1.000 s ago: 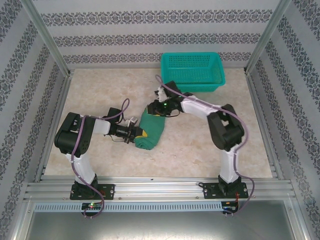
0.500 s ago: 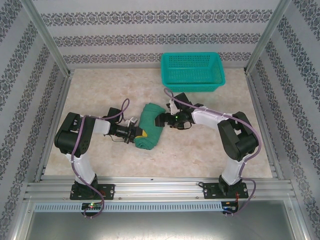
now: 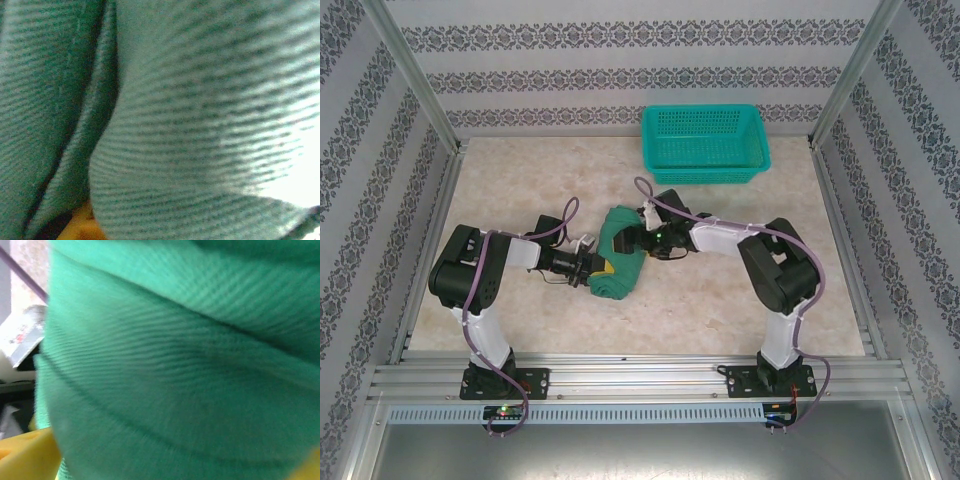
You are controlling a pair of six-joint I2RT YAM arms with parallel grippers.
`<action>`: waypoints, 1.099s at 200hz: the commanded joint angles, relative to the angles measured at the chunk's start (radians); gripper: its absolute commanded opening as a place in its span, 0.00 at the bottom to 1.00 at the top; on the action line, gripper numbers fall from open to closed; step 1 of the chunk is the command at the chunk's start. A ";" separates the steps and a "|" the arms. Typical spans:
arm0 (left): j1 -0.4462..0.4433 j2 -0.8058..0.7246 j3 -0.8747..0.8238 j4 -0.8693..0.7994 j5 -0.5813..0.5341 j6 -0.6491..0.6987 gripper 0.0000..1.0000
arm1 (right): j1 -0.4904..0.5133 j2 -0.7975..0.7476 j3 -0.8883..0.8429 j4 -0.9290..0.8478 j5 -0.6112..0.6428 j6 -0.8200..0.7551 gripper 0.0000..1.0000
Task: Roll up the long pants
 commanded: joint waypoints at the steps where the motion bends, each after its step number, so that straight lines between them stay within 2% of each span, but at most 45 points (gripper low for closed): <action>1: 0.011 0.034 -0.038 -0.021 -0.232 -0.001 0.00 | 0.057 0.066 0.058 -0.055 -0.027 0.009 0.98; 12: 0.012 0.032 -0.039 -0.016 -0.229 -0.004 0.00 | 0.073 0.098 0.093 -0.112 -0.022 0.007 0.98; 27: 0.011 0.035 -0.044 0.009 -0.220 -0.016 0.00 | 0.093 0.129 0.109 -0.106 -0.020 0.020 0.98; 64: 0.007 0.069 -0.066 0.120 -0.186 -0.085 0.00 | 0.161 0.245 0.224 -0.064 -0.114 0.075 0.98; 100: 0.006 0.073 -0.066 0.146 -0.175 -0.108 0.00 | 0.210 0.341 0.246 0.161 -0.259 0.249 0.97; 118: 0.007 0.078 -0.066 0.147 -0.174 -0.110 0.00 | 0.227 0.377 0.254 0.219 -0.303 0.280 0.95; 126: 0.006 0.080 -0.067 0.147 -0.175 -0.109 0.00 | 0.232 0.393 0.261 0.230 -0.322 0.285 0.90; 132: 0.007 0.080 -0.067 0.149 -0.174 -0.109 0.00 | 0.234 0.409 0.270 0.235 -0.344 0.288 0.80; 136: 0.006 0.080 -0.067 0.148 -0.174 -0.110 0.00 | 0.234 0.421 0.280 0.227 -0.357 0.289 0.68; 146: 0.007 0.072 -0.066 0.139 -0.175 -0.106 0.00 | 0.233 0.437 0.280 0.224 -0.371 0.297 0.27; 151: 0.006 0.065 -0.066 0.129 -0.179 -0.097 0.00 | 0.232 0.437 0.270 0.236 -0.376 0.303 0.00; 186: 0.006 0.005 -0.045 0.042 -0.224 -0.027 0.00 | 0.187 0.341 0.115 0.220 -0.277 0.273 0.00; 199: 0.007 -0.078 -0.037 0.011 -0.272 0.002 0.01 | 0.159 0.280 0.059 0.192 -0.232 0.251 0.00; 214: 0.007 -0.239 -0.017 -0.067 -0.371 0.033 0.16 | 0.126 0.205 0.017 0.147 -0.198 0.222 0.00; 220: 0.005 -0.307 0.003 -0.122 -0.410 0.051 0.26 | 0.116 0.177 0.004 0.126 -0.182 0.212 0.00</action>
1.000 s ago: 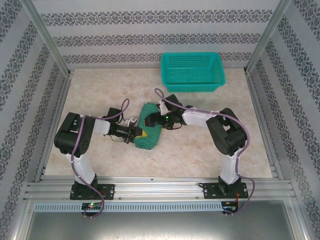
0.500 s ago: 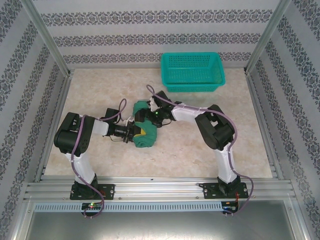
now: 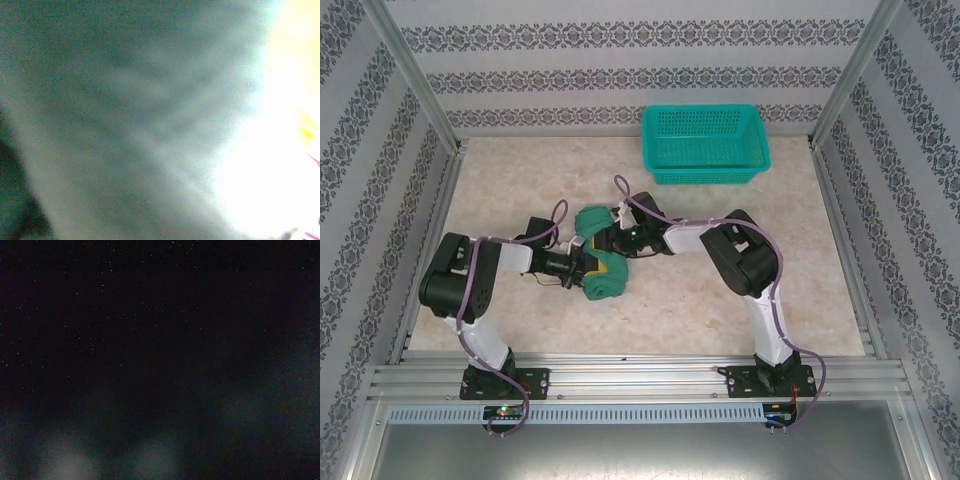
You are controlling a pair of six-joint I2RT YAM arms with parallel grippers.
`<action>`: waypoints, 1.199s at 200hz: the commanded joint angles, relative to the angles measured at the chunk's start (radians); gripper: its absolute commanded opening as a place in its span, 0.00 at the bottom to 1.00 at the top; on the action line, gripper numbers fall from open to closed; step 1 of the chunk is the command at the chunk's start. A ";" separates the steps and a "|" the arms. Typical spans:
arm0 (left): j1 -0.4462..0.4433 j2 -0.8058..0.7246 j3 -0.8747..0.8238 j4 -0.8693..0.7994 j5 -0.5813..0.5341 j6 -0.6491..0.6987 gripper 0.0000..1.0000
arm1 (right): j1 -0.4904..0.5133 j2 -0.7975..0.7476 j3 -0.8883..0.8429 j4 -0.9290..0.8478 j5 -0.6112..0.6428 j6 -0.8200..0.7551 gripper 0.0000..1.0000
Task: Roll up the long pants
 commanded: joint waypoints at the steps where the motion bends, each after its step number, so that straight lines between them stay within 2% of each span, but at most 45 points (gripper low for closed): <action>1: -0.017 -0.205 0.063 -0.107 -0.316 0.126 0.27 | 0.040 -0.053 -0.108 -0.208 -0.027 -0.062 0.00; 11: -0.017 -0.309 0.116 -0.225 -0.367 0.170 0.47 | 0.023 -0.098 -0.119 -0.254 0.000 -0.087 0.00; 21: -0.017 -0.391 0.198 -0.397 -0.427 0.234 0.56 | 0.009 -0.139 -0.122 -0.298 0.025 -0.111 0.00; 44: -0.016 -0.503 0.400 -0.787 -0.618 0.378 0.63 | -0.027 -0.212 -0.094 -0.406 0.078 -0.164 0.00; 63: -0.014 -0.545 0.486 -0.941 -0.779 0.397 0.62 | -0.055 -0.240 -0.016 -0.533 0.111 -0.226 0.00; 80: -0.012 -0.575 0.442 -0.881 -0.806 0.357 0.57 | -0.081 -0.277 0.075 -0.646 0.181 -0.282 0.00; 92: -0.012 -0.564 0.395 -0.816 -0.823 0.320 0.47 | -0.104 -0.298 0.166 -0.739 0.233 -0.318 0.00; 109: -0.013 -0.516 0.342 -0.712 -0.792 0.291 0.35 | -0.154 -0.313 0.305 -0.825 0.270 -0.336 0.00; 125: -0.013 -0.452 0.311 -0.623 -0.745 0.280 0.32 | -0.199 -0.307 0.451 -0.880 0.295 -0.337 0.00; 149: -0.013 -0.363 0.313 -0.575 -0.749 0.284 0.29 | -0.268 -0.251 0.679 -0.912 0.323 -0.286 0.00; 186: -0.013 -0.248 0.346 -0.546 -0.732 0.303 0.27 | -0.368 -0.098 0.907 -0.754 0.401 -0.069 0.00; 240: -0.018 -0.115 0.398 -0.518 -0.663 0.309 0.22 | -0.471 0.248 1.123 -0.303 0.465 0.458 0.00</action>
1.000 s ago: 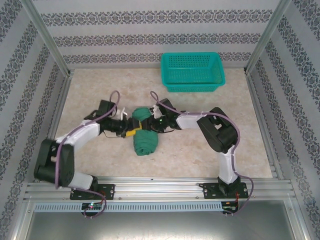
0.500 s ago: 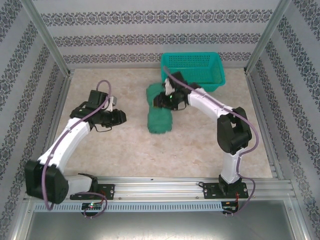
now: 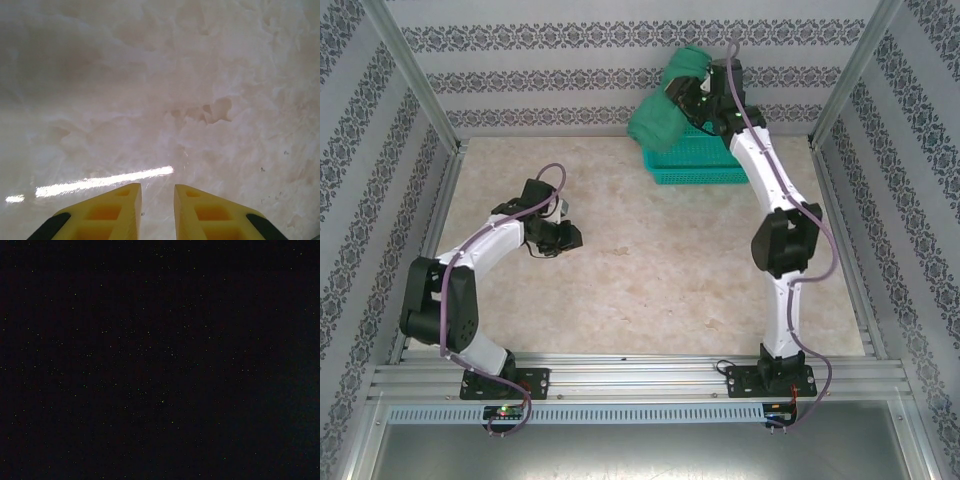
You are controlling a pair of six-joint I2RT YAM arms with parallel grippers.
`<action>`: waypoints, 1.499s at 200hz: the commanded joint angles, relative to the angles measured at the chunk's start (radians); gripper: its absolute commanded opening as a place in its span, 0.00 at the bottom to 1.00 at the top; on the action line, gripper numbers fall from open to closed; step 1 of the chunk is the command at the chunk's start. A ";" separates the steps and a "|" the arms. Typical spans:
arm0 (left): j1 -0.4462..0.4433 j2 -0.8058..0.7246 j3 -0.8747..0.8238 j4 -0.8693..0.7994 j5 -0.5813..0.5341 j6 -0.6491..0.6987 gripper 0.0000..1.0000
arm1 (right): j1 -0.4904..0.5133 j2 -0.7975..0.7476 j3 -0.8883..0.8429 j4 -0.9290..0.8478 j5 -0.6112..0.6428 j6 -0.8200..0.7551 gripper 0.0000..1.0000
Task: Roll up the long pants
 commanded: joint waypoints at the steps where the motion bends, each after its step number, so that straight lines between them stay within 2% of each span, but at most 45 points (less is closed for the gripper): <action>1: 0.005 0.036 0.046 0.035 0.042 0.017 0.22 | -0.031 0.145 0.064 0.282 0.069 0.320 0.00; 25: 0.003 0.068 0.080 0.010 0.032 0.034 0.21 | -0.056 0.209 0.056 0.386 0.203 0.416 0.00; 40: 0.003 0.084 0.097 -0.001 0.022 0.044 0.20 | -0.065 0.212 -0.030 0.477 0.285 0.447 0.00; 69: 0.003 0.110 0.117 -0.023 0.010 0.050 0.19 | -0.081 0.258 -0.093 0.540 0.343 0.494 0.00; 103: 0.002 0.115 0.108 -0.012 0.000 0.033 0.19 | -0.087 0.299 -0.015 0.443 0.376 0.467 0.00; 152: 0.002 0.146 0.109 0.014 0.017 0.014 0.19 | -0.078 0.198 -0.096 0.312 0.511 0.477 0.00; 203: 0.001 0.183 0.126 0.029 0.019 0.011 0.20 | -0.091 0.283 0.007 0.239 0.464 0.557 0.00; 216: 0.002 0.190 0.134 0.020 0.020 0.013 0.20 | -0.093 0.309 0.074 0.174 0.454 0.566 0.36; 228: 0.002 0.194 0.136 0.012 0.014 0.017 0.20 | -0.092 0.320 0.131 0.110 0.455 0.574 0.59; 229: 0.002 0.194 0.136 0.012 0.013 0.016 0.20 | -0.092 0.320 0.134 0.106 0.455 0.574 0.66; 231: 0.002 0.194 0.136 0.010 0.012 0.016 0.20 | -0.091 0.320 0.139 0.099 0.457 0.575 0.73; 235: 0.002 0.195 0.138 0.009 0.009 0.018 0.20 | -0.091 0.318 0.146 0.083 0.460 0.581 0.80; 255: 0.003 0.195 0.141 0.003 0.008 0.021 0.21 | -0.089 0.289 0.153 0.028 0.477 0.599 0.87; 261: 0.002 0.195 0.141 0.005 0.011 0.022 0.21 | -0.088 0.279 0.154 0.005 0.482 0.604 0.92; 300: 0.003 0.198 0.142 0.025 0.021 0.020 0.21 | -0.086 0.142 0.044 -0.051 0.470 0.601 0.93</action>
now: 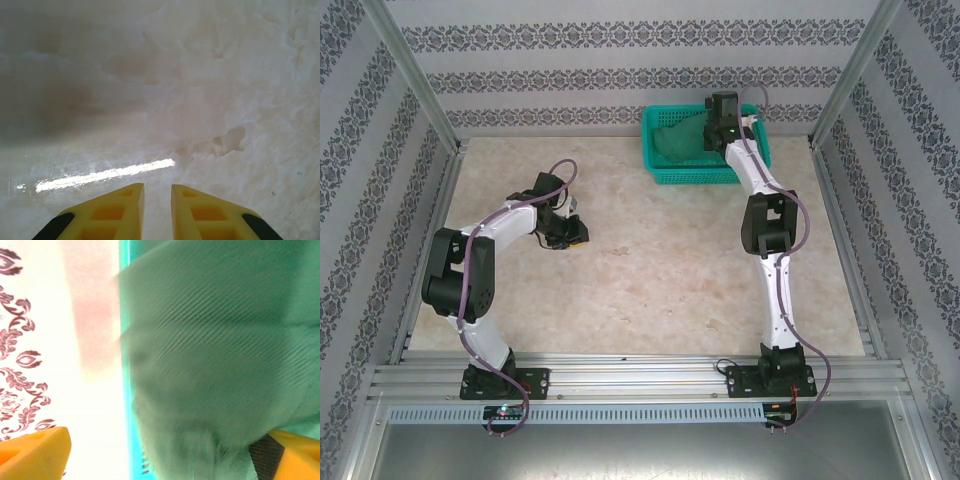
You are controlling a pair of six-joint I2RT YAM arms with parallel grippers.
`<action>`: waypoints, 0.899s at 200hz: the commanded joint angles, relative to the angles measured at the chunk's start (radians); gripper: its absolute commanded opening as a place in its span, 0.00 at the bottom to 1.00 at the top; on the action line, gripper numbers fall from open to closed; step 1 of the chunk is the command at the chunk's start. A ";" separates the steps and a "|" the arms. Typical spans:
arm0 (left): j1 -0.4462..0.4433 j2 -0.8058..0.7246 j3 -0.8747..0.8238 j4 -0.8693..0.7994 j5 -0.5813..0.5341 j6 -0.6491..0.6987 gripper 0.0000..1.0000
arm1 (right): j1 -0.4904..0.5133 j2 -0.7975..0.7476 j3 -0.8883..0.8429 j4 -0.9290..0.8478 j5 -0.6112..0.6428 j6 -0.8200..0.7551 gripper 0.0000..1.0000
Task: Roll up the long pants
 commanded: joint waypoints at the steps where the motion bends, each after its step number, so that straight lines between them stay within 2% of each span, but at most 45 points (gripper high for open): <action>1: 0.002 0.008 0.023 0.017 0.005 -0.001 0.20 | 0.002 -0.158 -0.064 -0.052 0.014 0.012 0.93; 16: 0.001 -0.001 0.021 0.024 0.007 -0.005 0.18 | 0.008 -0.250 -0.160 -0.030 0.010 -0.003 0.92; 34: 0.003 -0.048 0.003 0.051 -0.036 -0.011 0.16 | 0.027 -0.357 -0.205 -0.052 -0.019 -0.160 0.92; 45: 0.002 -0.105 -0.015 0.072 -0.113 -0.002 0.14 | 0.054 -0.415 -0.199 -0.075 -0.054 -0.361 0.92; 54: 0.001 -0.159 -0.031 0.083 -0.185 0.017 0.14 | 0.086 -0.446 -0.152 -0.171 -0.070 -0.550 0.93; 68: 0.001 -0.254 -0.065 0.113 -0.307 0.042 0.18 | 0.149 -0.498 -0.135 -0.275 -0.064 -0.865 0.95; 78: 0.003 -0.326 -0.098 0.150 -0.394 0.050 0.23 | 0.192 -0.550 -0.187 -0.335 -0.016 -1.006 0.97; 97: 0.001 -0.462 -0.175 0.237 -0.576 0.041 0.33 | 0.239 -0.690 -0.457 -0.278 -0.018 -1.184 0.98; 112: 0.001 -0.542 -0.238 0.301 -0.752 0.000 0.34 | 0.261 -0.797 -0.650 -0.225 -0.007 -1.250 0.97; 123: 0.002 -0.587 -0.304 0.394 -0.829 0.018 0.41 | 0.282 -0.867 -0.791 -0.177 0.039 -1.293 0.98; 124: 0.003 -0.589 -0.311 0.403 -0.836 0.022 0.45 | 0.284 -0.874 -0.802 -0.175 0.042 -1.298 0.98; 131: 0.001 -0.614 -0.359 0.468 -0.858 0.055 0.50 | 0.302 -0.913 -0.871 -0.147 0.078 -1.340 0.97; 141: 0.001 -0.639 -0.436 0.579 -0.862 0.123 0.50 | 0.327 -0.965 -0.974 -0.094 0.130 -1.412 0.98; 153: 0.002 -0.664 -0.500 0.626 -0.910 0.176 0.49 | 0.355 -1.027 -1.108 0.009 0.151 -1.530 0.97; 164: 0.002 -0.700 -0.579 0.710 -0.853 0.274 0.49 | 0.381 -1.084 -1.232 0.122 0.173 -1.620 0.98; 169: 0.002 -0.722 -0.618 0.750 -0.851 0.292 0.52 | 0.388 -1.110 -1.284 0.176 0.176 -1.644 0.98; 180: 0.004 -0.757 -0.718 0.872 -0.920 0.300 0.62 | 0.389 -1.153 -1.381 0.273 0.179 -1.654 0.98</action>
